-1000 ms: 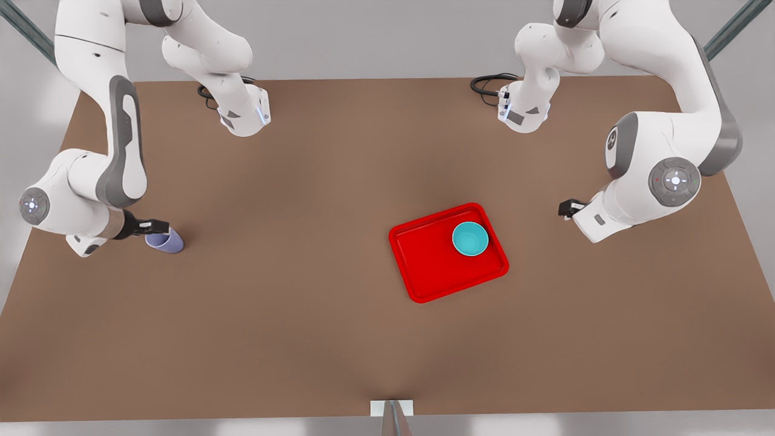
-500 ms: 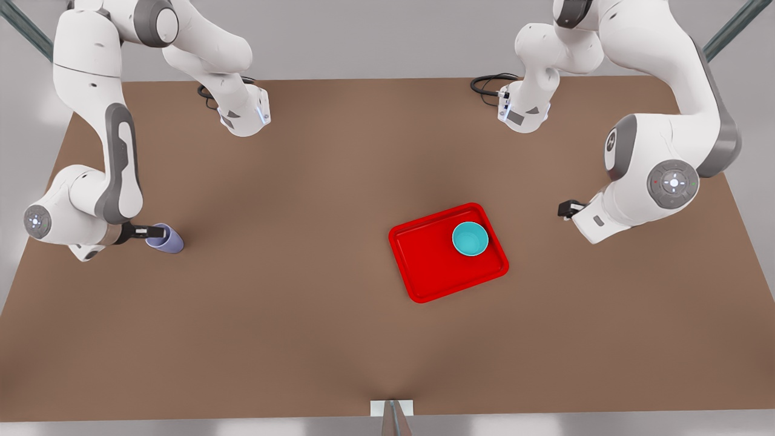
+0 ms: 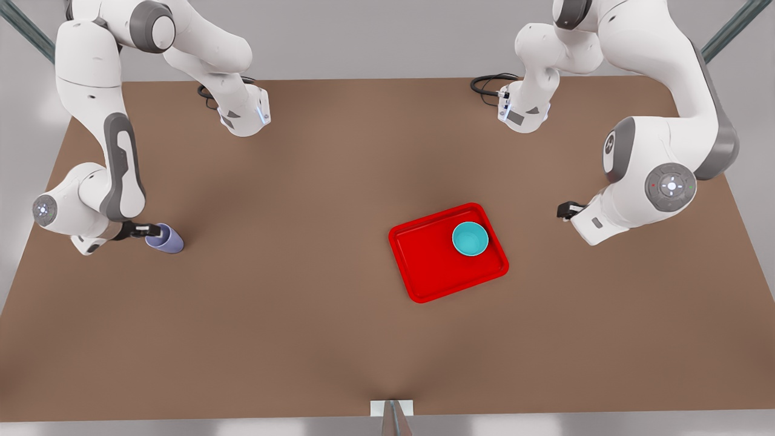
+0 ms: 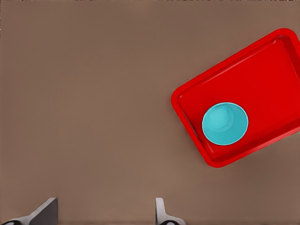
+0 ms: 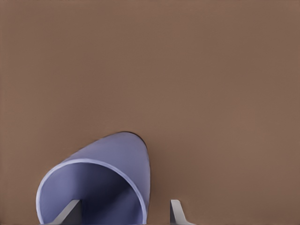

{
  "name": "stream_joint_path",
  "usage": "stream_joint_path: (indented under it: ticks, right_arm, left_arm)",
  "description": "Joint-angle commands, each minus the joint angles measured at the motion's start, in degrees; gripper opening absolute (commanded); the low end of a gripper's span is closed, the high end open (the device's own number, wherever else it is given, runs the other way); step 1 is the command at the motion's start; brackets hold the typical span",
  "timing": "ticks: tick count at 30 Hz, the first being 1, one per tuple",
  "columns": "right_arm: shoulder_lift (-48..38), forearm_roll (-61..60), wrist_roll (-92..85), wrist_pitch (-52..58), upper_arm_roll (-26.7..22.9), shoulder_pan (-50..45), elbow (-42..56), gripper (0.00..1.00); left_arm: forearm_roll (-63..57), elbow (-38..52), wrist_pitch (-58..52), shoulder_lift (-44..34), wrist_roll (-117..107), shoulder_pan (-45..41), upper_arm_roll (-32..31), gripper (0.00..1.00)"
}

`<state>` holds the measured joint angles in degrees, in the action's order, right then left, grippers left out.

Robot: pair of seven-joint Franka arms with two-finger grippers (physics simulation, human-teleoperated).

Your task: Place the bowl on the tray with the left arm and the cup on the tray with the right arm

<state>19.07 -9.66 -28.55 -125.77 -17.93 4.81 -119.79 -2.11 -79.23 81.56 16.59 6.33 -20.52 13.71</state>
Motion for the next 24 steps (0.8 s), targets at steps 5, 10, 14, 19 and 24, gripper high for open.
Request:
stream_joint_path:
  ticks: [5,10,14,19,24]
  right_arm:
    - [0.88,-0.01,-0.01,-0.09,0.0,0.03,0.26,0.39]
    - [2.29,-0.01,-0.63,-2.81,0.0,0.47,0.44,0.29]
    - [2.29,-0.01,-0.54,-2.11,0.26,0.47,0.53,0.26]
    - [1.85,-0.1,-0.28,-1.06,0.44,0.47,0.61,0.21]
    - [1.76,-0.36,-0.19,-0.97,0.61,0.47,0.88,0.21]
  left_arm:
    - [0.0,-0.05,0.0,0.03,0.0,-0.04,0.0,1.0]
    - [0.0,-0.05,0.0,0.03,0.0,-0.04,0.0,1.0]
    - [0.0,0.04,0.0,0.03,0.0,-0.04,0.0,1.0]
    - [0.0,-0.05,0.0,0.2,0.09,-0.04,0.0,1.0]
    - [0.08,0.04,0.26,0.47,0.09,-0.04,0.0,1.0]
